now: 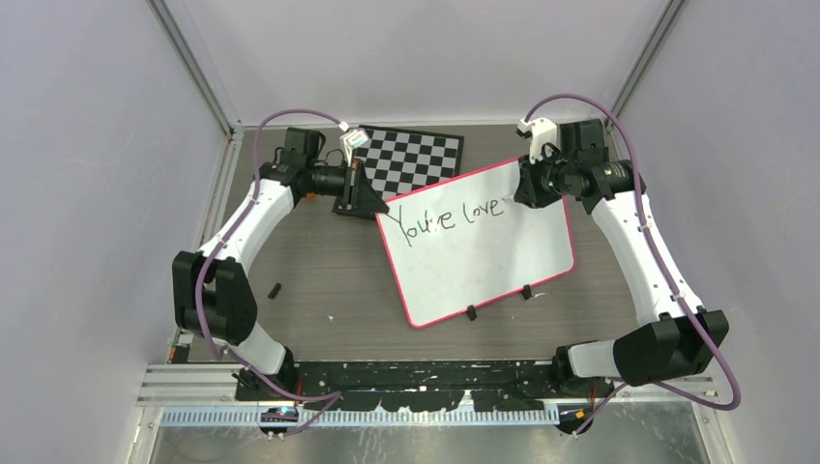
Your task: Write a sentence on the whiteboard
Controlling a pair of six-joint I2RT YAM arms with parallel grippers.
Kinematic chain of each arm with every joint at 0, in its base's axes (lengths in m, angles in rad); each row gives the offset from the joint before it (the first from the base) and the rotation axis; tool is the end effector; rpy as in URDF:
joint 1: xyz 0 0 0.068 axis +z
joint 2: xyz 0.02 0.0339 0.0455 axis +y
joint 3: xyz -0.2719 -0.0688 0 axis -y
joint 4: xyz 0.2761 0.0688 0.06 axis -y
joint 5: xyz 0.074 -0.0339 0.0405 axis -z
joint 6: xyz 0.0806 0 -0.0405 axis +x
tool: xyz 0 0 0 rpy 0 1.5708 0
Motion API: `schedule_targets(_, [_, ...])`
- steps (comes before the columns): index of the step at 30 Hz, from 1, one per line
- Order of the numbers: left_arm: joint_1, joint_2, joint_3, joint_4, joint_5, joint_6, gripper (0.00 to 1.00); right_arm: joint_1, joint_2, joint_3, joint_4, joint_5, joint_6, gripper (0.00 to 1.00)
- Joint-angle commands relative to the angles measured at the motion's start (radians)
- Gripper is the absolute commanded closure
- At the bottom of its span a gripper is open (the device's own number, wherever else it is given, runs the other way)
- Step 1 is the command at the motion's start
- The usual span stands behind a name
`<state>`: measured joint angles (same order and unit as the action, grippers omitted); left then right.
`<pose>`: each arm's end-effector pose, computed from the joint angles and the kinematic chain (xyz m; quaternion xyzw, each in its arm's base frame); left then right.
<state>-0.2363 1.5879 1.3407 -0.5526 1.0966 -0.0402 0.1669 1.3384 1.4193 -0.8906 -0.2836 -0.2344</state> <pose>0.3568 -0.1597 0.2965 0.2725 0.7678 -0.5226 0.2513 0.3238 0.0774 0.3506 -0.2346 0.8902 0.1187 0.3719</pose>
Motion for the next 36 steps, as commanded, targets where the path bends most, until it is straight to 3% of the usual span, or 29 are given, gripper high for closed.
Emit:
schedule_targets(1, [-0.028,0.009,0.018,-0.016,-0.021,0.018,1.00,-0.001,0.008,0.040,0.033,-0.040,0.015,1.00])
schedule_targets(15, [-0.028,0.018,0.016,-0.015,-0.019,0.020,1.00,-0.005,-0.046,-0.080,0.017,0.007,-0.033,1.00])
schedule_targets(36, [-0.028,0.011,0.014,-0.018,-0.020,0.022,1.00,-0.041,0.039,0.096,0.066,0.018,0.002,1.00])
